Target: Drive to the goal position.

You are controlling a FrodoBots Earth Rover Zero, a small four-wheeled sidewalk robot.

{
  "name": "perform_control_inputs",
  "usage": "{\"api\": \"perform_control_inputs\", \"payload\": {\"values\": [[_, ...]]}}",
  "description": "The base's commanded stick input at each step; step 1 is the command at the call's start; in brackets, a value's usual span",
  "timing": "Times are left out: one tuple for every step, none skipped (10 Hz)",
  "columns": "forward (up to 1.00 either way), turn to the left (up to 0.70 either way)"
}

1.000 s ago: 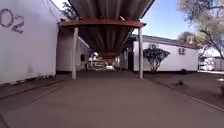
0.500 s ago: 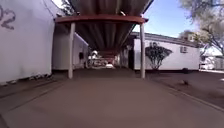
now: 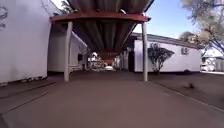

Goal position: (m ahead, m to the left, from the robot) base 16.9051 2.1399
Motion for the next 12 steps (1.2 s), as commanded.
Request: {"api": "perform_control_inputs", "payload": {"values": [[0.7, 0.0], [0.7, 0.0], [0.7, 0.0], [0.7, 0.0], [0.7, 0.0], [0.7, 0.0], [0.7, 0.0], [0.7, 0.0], [0.7, 0.0], [0.7, 0.0], [0.7, 0.0], [0.7, 0.0]]}}
